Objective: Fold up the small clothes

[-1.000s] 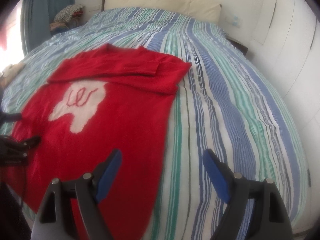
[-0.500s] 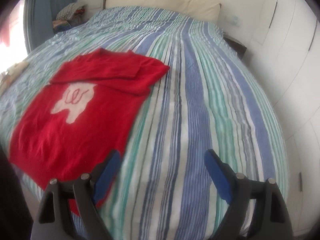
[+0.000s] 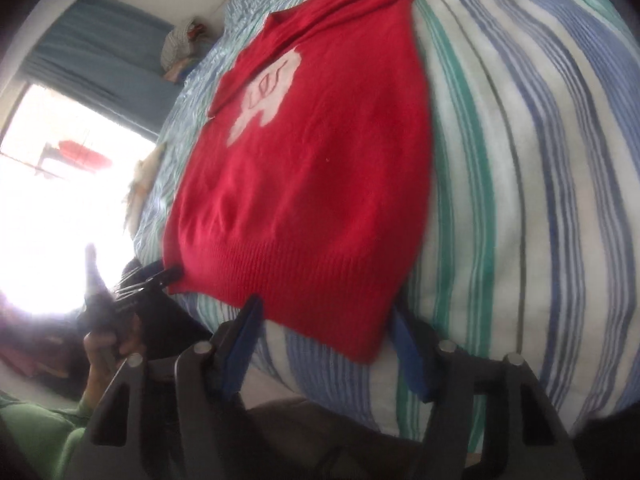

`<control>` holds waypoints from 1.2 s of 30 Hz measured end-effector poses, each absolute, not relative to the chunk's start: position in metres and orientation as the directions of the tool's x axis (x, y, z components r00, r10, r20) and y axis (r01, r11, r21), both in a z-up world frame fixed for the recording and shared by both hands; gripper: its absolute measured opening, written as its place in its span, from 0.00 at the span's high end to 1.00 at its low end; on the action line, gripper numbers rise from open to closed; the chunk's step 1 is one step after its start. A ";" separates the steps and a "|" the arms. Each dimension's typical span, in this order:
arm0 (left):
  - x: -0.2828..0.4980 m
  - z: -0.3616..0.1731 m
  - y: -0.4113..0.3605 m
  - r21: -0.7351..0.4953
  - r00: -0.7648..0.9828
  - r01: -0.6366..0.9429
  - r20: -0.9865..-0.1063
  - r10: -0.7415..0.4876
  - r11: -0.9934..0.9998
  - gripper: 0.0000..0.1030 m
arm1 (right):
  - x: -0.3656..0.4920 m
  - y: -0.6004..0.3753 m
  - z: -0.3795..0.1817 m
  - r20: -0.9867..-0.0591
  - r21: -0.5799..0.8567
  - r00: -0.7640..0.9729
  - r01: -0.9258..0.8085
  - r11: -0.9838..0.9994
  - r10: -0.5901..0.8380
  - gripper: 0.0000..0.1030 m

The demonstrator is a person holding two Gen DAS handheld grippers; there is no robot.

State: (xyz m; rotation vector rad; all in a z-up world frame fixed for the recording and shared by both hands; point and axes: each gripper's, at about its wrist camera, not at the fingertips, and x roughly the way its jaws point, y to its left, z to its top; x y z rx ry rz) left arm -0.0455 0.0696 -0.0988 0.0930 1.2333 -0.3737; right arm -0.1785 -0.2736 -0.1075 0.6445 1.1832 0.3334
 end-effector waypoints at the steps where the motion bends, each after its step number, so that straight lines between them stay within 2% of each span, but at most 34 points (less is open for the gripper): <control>1: -0.042 -0.098 0.073 -0.167 0.252 0.317 -0.934 -0.252 0.934 0.94 | -0.177 -0.272 -0.109 -0.754 0.616 0.356 0.088 0.783 0.552 0.88; 2: -0.039 -0.095 0.078 -0.202 0.240 0.295 -0.930 -0.277 0.934 0.95 | -0.174 -0.272 -0.108 -0.753 0.616 0.354 0.084 0.783 0.555 0.93; 5: -0.020 -0.075 0.093 -0.318 0.251 0.237 -0.893 -0.374 0.918 0.97 | -0.168 -0.281 -0.085 -0.719 0.631 0.423 0.065 0.773 0.551 0.93; 9: 0.031 -0.036 0.096 -0.408 0.382 0.226 -0.798 -0.466 0.884 0.97 | -0.138 -0.298 -0.040 -0.648 0.628 0.558 0.007 0.778 0.518 0.93; 12: 0.092 -0.011 0.084 -0.410 0.481 0.235 -0.739 -0.471 0.882 0.97 | -0.088 -0.311 -0.013 -0.600 0.611 0.641 -0.021 0.791 0.480 0.93; 15: 0.163 -0.001 0.065 -0.413 0.519 0.219 -0.718 -0.464 0.884 0.97 | -0.024 -0.325 0.004 -0.567 0.580 0.704 -0.029 0.814 0.429 0.93; 22: 0.285 -0.029 0.026 -0.345 0.517 0.164 -0.768 -0.378 0.924 0.97 | 0.119 -0.360 -0.022 -0.608 0.554 0.721 0.084 0.828 0.333 0.93; 24: 0.306 -0.047 0.019 -0.314 0.502 0.133 -0.796 -0.337 0.940 0.90 | 0.145 -0.367 -0.041 -0.624 0.560 0.713 0.125 0.819 0.318 0.93; 25: 0.314 -0.054 0.021 -0.295 0.500 0.098 -0.811 -0.303 0.950 0.85 | 0.152 -0.374 -0.050 -0.625 0.576 0.708 0.135 0.806 0.328 0.89; 26: 0.321 -0.059 0.025 -0.279 0.495 0.054 -0.827 -0.268 0.959 0.69 | 0.162 -0.377 -0.060 -0.637 0.583 0.695 0.152 0.798 0.333 0.83; 27: 0.327 -0.060 0.033 -0.286 0.490 0.023 -0.832 -0.260 0.958 0.60 | 0.167 -0.381 -0.066 -0.654 0.578 0.687 0.184 0.795 0.317 0.76; 28: 0.330 -0.058 0.042 -0.312 0.502 0.000 -0.822 -0.270 0.950 0.46 | 0.169 -0.387 -0.070 -0.662 0.577 0.688 0.215 0.788 0.297 0.61; 29: 0.328 -0.052 0.053 -0.341 0.529 -0.017 -0.801 -0.281 0.940 0.38 | 0.167 -0.393 -0.069 -0.649 0.595 0.703 0.229 0.770 0.292 0.54; 33: 0.303 -0.025 0.069 -0.359 0.615 0.032 -0.729 -0.301 0.933 0.30 | 0.148 -0.404 -0.036 -0.579 0.596 0.770 0.175 0.784 0.268 0.53; 36: 0.280 -0.024 0.045 -0.339 0.566 0.198 -0.727 -0.389 0.920 0.25 | 0.144 -0.377 -0.020 -0.617 0.510 0.718 0.052 0.858 0.323 0.53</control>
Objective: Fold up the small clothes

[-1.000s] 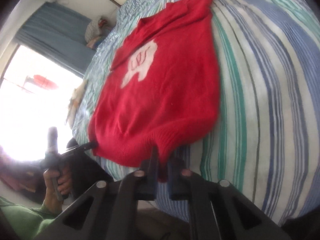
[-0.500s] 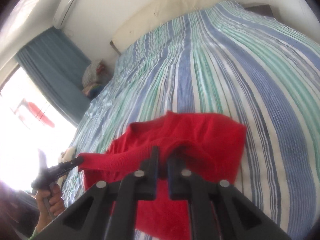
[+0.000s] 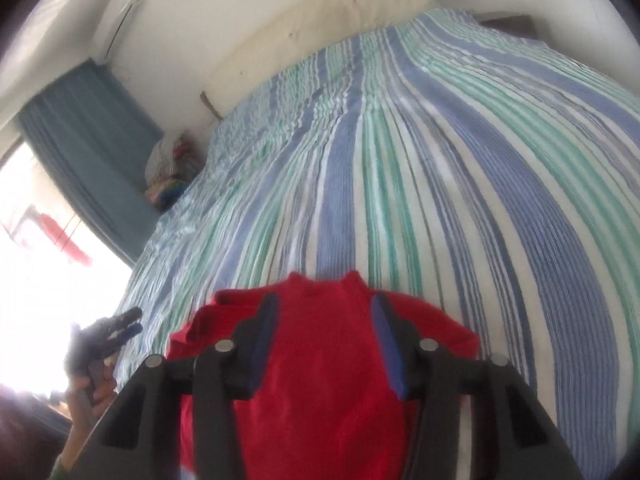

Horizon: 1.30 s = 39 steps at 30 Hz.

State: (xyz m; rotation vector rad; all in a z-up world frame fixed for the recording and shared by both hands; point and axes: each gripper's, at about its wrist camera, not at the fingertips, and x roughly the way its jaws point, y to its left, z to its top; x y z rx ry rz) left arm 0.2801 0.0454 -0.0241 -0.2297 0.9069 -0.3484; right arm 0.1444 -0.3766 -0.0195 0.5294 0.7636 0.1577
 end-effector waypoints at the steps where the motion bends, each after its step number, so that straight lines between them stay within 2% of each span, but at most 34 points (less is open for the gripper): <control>1: 0.274 -0.029 0.032 -0.327 0.529 0.256 -0.740 -0.415 0.910 0.21 | 0.144 -0.363 -0.021 -0.628 0.507 0.686 0.002 0.862 0.368 0.53; 3: 0.269 -0.047 0.002 -0.305 0.433 0.358 -0.783 -0.446 0.883 0.17 | 0.144 -0.337 -0.032 -0.655 0.507 0.618 -0.066 0.860 0.434 0.53; 5: 0.275 -0.067 -0.023 -0.239 0.382 0.393 -0.836 -0.395 0.888 0.17 | 0.145 -0.317 -0.050 -0.711 0.471 0.551 -0.090 0.878 0.438 0.53; 8: 0.308 -0.075 -0.027 -0.160 0.449 0.280 -0.850 -0.276 0.947 0.20 | 0.142 -0.314 -0.076 -0.767 0.401 0.535 -0.032 0.916 0.354 0.54; 12: 0.350 -0.066 0.017 -0.278 0.507 0.025 -0.825 -0.252 0.960 0.20 | 0.125 -0.335 -0.082 -0.770 0.383 0.560 0.020 0.924 0.306 0.55; 14: 0.349 -0.064 0.030 -0.319 0.509 -0.007 -0.817 -0.271 0.948 0.20 | 0.111 -0.348 -0.076 -0.778 0.346 0.572 0.045 0.937 0.260 0.55; 18: 0.299 -0.055 0.020 -0.235 0.543 0.123 -0.798 -0.263 0.964 0.19 | 0.087 -0.354 -0.052 -0.749 0.299 0.617 -0.009 0.954 0.241 0.53; 20: 0.266 -0.060 0.007 -0.162 0.523 0.223 -0.812 -0.259 0.961 0.14 | 0.082 -0.348 -0.052 -0.748 0.298 0.606 -0.058 0.953 0.270 0.52; 22: 0.235 -0.071 0.002 -0.082 0.491 0.285 -0.843 -0.219 0.955 0.14 | 0.079 -0.346 -0.068 -0.778 0.287 0.565 -0.067 0.956 0.273 0.49; 24: 0.207 -0.075 0.015 -0.057 0.487 0.279 -0.852 -0.192 0.959 0.15 | 0.075 -0.354 -0.091 -0.840 0.234 0.499 -0.016 0.972 0.211 0.49; 25: 0.193 -0.073 0.026 -0.075 0.495 0.277 -0.844 -0.208 0.958 0.15 | 0.068 -0.361 -0.095 -0.839 0.246 0.504 0.014 0.969 0.206 0.49; 27: 0.170 -0.064 0.045 -0.108 0.521 0.251 -0.822 -0.228 0.962 0.14 | 0.049 -0.383 -0.085 -0.793 0.336 0.556 0.059 0.940 0.248 0.41; 29: 0.153 -0.056 0.060 -0.142 0.550 0.220 -0.799 -0.243 0.965 0.12 | 0.037 -0.398 -0.073 -0.745 0.388 0.616 0.089 0.917 0.256 0.23; 32: 0.138 -0.050 0.072 -0.172 0.591 0.189 -0.767 -0.251 0.967 0.10 | 0.046 -0.413 -0.073 -0.696 0.493 0.644 0.109 0.863 0.317 0.23; 36: 0.140 -0.063 0.087 -0.148 0.623 0.138 -0.756 -0.202 0.979 0.08 | 0.079 -0.412 -0.108 -0.696 0.590 0.598 0.161 0.791 0.397 0.22; 37: 0.143 -0.068 0.092 -0.137 0.615 0.118 -0.767 -0.181 0.983 0.08 | 0.084 -0.407 -0.113 -0.710 0.572 0.599 0.182 0.800 0.371 0.28; 39: 0.146 -0.072 0.105 -0.164 0.602 0.086 -0.777 -0.183 0.983 0.09 | 0.092 -0.403 -0.110 -0.724 0.540 0.602 0.190 0.820 0.337 0.68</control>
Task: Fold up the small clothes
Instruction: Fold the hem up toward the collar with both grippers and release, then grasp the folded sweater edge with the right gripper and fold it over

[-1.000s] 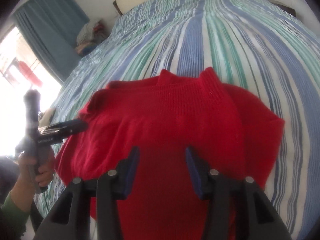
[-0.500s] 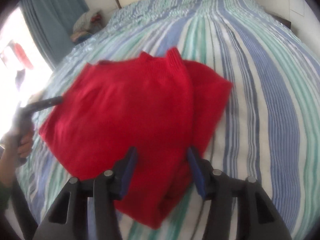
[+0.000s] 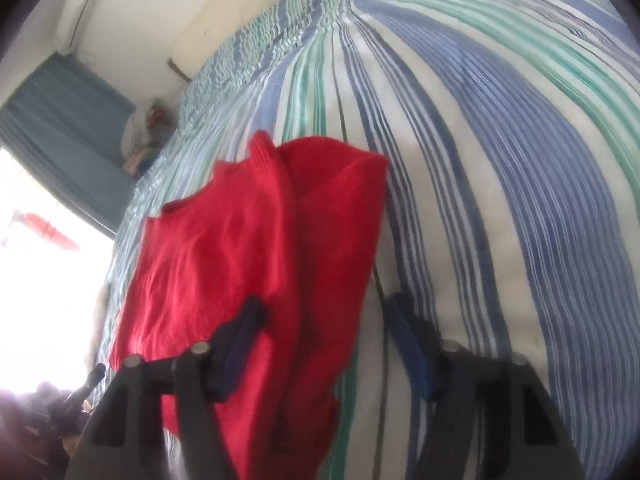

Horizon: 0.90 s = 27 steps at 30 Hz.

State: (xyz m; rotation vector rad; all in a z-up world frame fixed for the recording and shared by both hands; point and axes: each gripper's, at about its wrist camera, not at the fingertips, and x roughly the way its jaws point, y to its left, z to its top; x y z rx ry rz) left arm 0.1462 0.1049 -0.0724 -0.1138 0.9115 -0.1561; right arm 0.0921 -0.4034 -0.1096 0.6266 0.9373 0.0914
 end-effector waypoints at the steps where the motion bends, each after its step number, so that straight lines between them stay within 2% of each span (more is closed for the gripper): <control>1: 0.146 -0.072 0.112 -0.193 0.603 0.077 -0.773 -0.200 0.978 0.08 | 0.096 -0.404 -0.105 -0.721 0.558 0.598 0.201 0.805 0.350 0.90; 4: 0.148 -0.066 0.125 -0.238 0.617 0.049 -0.756 -0.217 0.970 0.08 | 0.103 -0.386 -0.061 -0.692 0.552 0.648 0.190 0.812 0.319 0.90; 7: 0.152 -0.060 0.133 -0.266 0.633 0.025 -0.742 -0.221 0.964 0.08 | 0.124 -0.334 -0.007 -0.652 0.543 0.664 0.073 0.836 0.365 0.90; 10: 0.153 -0.058 0.141 -0.268 0.646 0.005 -0.734 -0.208 0.963 0.08 | 0.154 -0.260 0.028 -0.650 0.507 0.632 -0.053 0.861 0.422 0.90; 13: 0.155 -0.060 0.152 -0.243 0.655 -0.034 -0.738 -0.162 0.970 0.08 | 0.182 -0.186 0.029 -0.674 0.472 0.576 -0.147 0.869 0.463 0.90; 16: 0.159 -0.066 0.165 -0.261 0.650 -0.076 -0.745 -0.151 0.962 0.08 | 0.198 -0.134 0.006 -0.693 0.459 0.548 -0.167 0.873 0.469 0.90; 19: 0.162 -0.071 0.175 -0.281 0.639 -0.107 -0.755 -0.151 0.954 0.08 | 0.210 -0.112 -0.034 -0.652 0.604 0.497 -0.116 0.789 0.572 0.81; 20: 0.163 -0.071 0.177 -0.287 0.636 -0.115 -0.757 -0.152 0.951 0.08 | 0.209 -0.109 -0.047 -0.616 0.683 0.459 -0.094 0.724 0.640 0.63; 22: 0.162 -0.071 0.182 -0.306 0.633 -0.125 -0.757 -0.161 0.944 0.08 | 0.210 -0.106 -0.065 -0.560 0.778 0.409 -0.039 0.627 0.721 0.44; 24: 0.161 -0.069 0.186 -0.331 0.633 -0.126 -0.753 -0.181 0.935 0.08 | 0.204 -0.110 -0.057 -0.493 0.820 0.408 -0.076 0.567 0.768 0.45; 27: 0.160 -0.064 0.187 -0.361 0.637 -0.118 -0.742 -0.208 0.925 0.08 | 0.189 -0.133 -0.020 -0.477 0.770 0.464 -0.189 0.610 0.746 0.45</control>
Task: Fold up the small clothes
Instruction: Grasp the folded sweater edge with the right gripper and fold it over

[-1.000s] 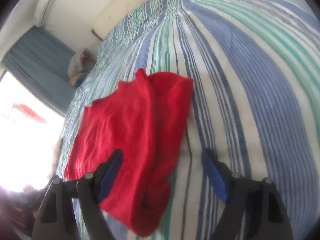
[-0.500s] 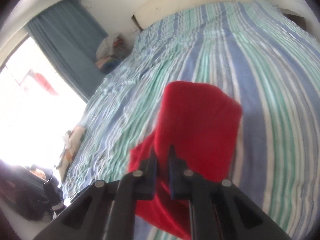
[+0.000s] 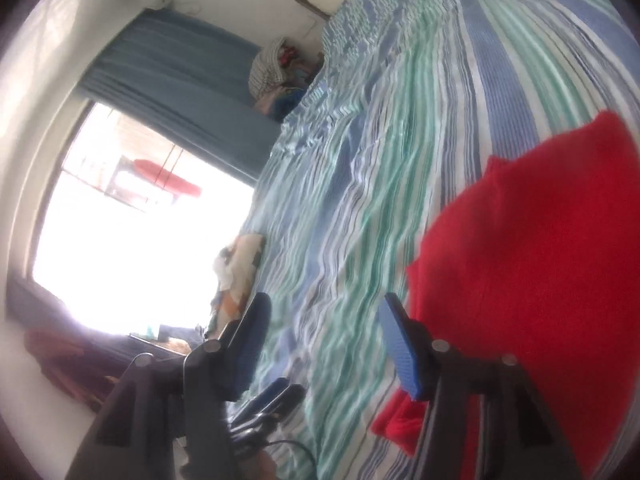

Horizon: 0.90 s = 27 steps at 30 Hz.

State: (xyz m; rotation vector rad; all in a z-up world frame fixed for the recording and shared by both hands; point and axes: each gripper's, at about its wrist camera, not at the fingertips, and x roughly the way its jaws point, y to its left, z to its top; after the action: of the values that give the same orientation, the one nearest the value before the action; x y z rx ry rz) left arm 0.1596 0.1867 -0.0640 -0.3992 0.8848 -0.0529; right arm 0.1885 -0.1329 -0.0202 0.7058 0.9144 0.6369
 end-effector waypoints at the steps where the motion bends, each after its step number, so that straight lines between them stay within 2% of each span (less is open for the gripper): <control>1: 0.159 -0.062 0.186 -0.366 0.639 -0.116 -0.739 -0.213 0.924 0.08 | 0.183 -0.144 -0.008 -0.490 0.732 0.497 -0.211 0.647 0.716 0.44; 5: 0.158 -0.060 0.179 -0.355 0.640 -0.103 -0.739 -0.211 0.929 0.08 | 0.169 -0.175 0.003 -0.668 0.460 0.581 -0.167 0.872 0.464 0.45; 6: 0.158 -0.061 0.178 -0.347 0.639 -0.101 -0.741 -0.207 0.932 0.08 | 0.166 -0.174 -0.006 -0.712 0.408 0.555 -0.172 0.897 0.430 0.46; 8: 0.158 -0.063 0.174 -0.335 0.636 -0.099 -0.746 -0.199 0.937 0.08 | 0.153 -0.156 -0.032 -0.769 0.331 0.494 -0.236 0.913 0.407 0.56; 10: 0.158 -0.065 0.172 -0.322 0.636 -0.100 -0.749 -0.188 0.942 0.08 | 0.142 -0.119 -0.058 -0.801 0.268 0.447 -0.327 0.906 0.398 0.60; 13: 0.156 -0.067 0.170 -0.289 0.644 -0.101 -0.748 -0.159 0.952 0.08 | 0.121 -0.058 -0.095 -0.815 0.166 0.439 -0.449 0.878 0.379 0.61; 16: 0.153 -0.068 0.170 -0.246 0.653 -0.104 -0.748 -0.120 0.964 0.08 | 0.104 -0.025 -0.104 -0.793 0.045 0.510 -0.497 0.867 0.334 0.61; 20: 0.150 -0.060 0.171 -0.289 0.663 -0.073 -0.729 -0.170 0.955 0.08 | 0.101 -0.050 -0.075 -0.763 0.134 0.511 -0.474 0.870 0.396 0.61; 22: 0.145 -0.051 0.165 -0.301 0.681 -0.035 -0.705 -0.198 0.953 0.08 | 0.088 -0.071 -0.050 -0.727 0.131 0.557 -0.461 0.878 0.401 0.60; 25: 0.136 -0.039 0.141 -0.277 0.703 0.060 -0.670 -0.237 0.959 0.08 | 0.062 -0.110 -0.022 -0.665 0.120 0.642 -0.411 0.903 0.381 0.50; 27: 0.136 -0.035 0.117 -0.262 0.700 0.131 -0.659 -0.276 0.956 0.08 | 0.051 -0.133 -0.019 -0.650 0.094 0.686 -0.355 0.930 0.327 0.48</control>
State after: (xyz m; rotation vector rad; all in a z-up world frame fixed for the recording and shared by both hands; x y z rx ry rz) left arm 0.1365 0.1172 -0.0350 -0.2011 0.7636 -0.2287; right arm 0.0512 -0.1326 -0.0188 -0.0406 0.7193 0.3817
